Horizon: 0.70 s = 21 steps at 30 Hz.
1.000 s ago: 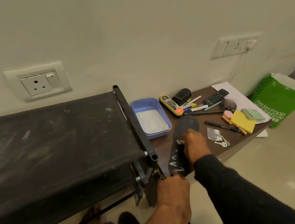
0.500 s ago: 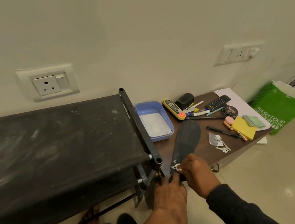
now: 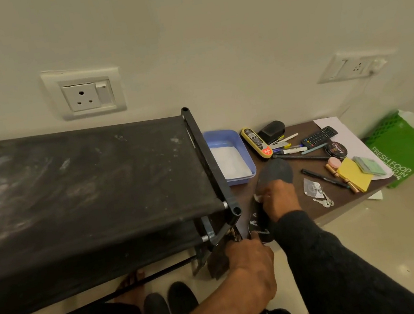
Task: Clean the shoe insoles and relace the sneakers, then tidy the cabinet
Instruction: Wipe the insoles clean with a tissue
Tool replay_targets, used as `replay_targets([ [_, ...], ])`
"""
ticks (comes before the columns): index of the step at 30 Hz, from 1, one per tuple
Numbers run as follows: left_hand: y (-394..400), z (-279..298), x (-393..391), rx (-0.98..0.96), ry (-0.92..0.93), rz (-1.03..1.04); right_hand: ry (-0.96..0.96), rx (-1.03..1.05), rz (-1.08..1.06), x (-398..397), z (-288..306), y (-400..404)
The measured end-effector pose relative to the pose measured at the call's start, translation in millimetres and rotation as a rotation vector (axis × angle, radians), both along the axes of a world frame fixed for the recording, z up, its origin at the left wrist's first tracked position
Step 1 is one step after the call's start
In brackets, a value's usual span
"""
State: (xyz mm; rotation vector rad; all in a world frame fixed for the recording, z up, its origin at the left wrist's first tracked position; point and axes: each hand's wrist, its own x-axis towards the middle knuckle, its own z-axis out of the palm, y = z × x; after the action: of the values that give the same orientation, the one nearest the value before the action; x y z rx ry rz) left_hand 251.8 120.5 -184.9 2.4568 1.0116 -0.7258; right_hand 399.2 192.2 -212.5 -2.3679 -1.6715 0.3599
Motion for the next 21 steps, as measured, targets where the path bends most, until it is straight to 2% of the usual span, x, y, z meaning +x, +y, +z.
replay_targets([
  [7, -12.5, -10.4, -0.2, 0.078, -0.026, 0.073, 0.046, 0.022, 0.249, -20.2, -3.1, -66.6],
  [14, -3.5, -9.1, -5.8, 0.025, 0.021, -0.022, -0.032, -0.032, 0.107, 6.4, -13.0, 7.6],
  [18, -11.9, -7.5, -6.9, 0.079, 0.035, 0.001, -0.01, 0.059, 0.155, -11.5, -15.9, -36.5],
  [21, -15.7, -5.5, -9.3, 0.128, 0.07, -0.034, -0.004, 0.058, 0.27, -17.8, -15.3, -74.5],
])
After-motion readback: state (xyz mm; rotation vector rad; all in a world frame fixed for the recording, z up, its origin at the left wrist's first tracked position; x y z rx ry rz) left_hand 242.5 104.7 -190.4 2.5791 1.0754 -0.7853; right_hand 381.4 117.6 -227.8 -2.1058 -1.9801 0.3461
